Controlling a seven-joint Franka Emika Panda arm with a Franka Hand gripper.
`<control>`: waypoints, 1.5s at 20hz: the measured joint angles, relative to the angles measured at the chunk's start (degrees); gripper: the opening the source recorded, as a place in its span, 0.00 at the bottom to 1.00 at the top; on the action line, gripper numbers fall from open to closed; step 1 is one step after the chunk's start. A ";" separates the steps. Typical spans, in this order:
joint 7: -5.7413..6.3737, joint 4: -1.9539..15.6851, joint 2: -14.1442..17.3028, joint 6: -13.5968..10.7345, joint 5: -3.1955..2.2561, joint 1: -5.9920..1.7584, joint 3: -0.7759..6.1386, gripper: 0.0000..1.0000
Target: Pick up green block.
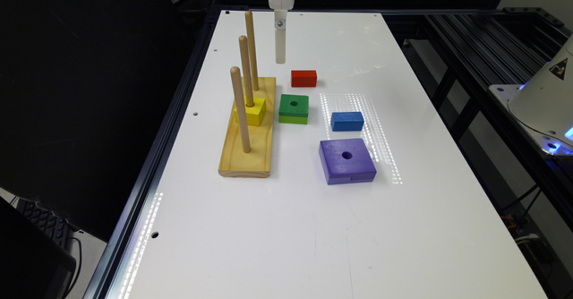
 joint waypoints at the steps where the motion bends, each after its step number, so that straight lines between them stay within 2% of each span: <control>1: 0.02 -0.03 0.00 0.00 0.00 0.00 0.00 1.00; 11: 0.07 -0.15 0.00 -0.02 0.06 0.00 0.05 1.00; 20: 1.21 -1.04 -0.05 -0.02 0.09 0.04 1.69 1.00; 26: 1.27 -1.49 -0.15 -0.02 0.09 0.03 1.80 1.00; 30: 1.27 -2.90 -1.02 -0.01 0.11 0.03 1.83 1.00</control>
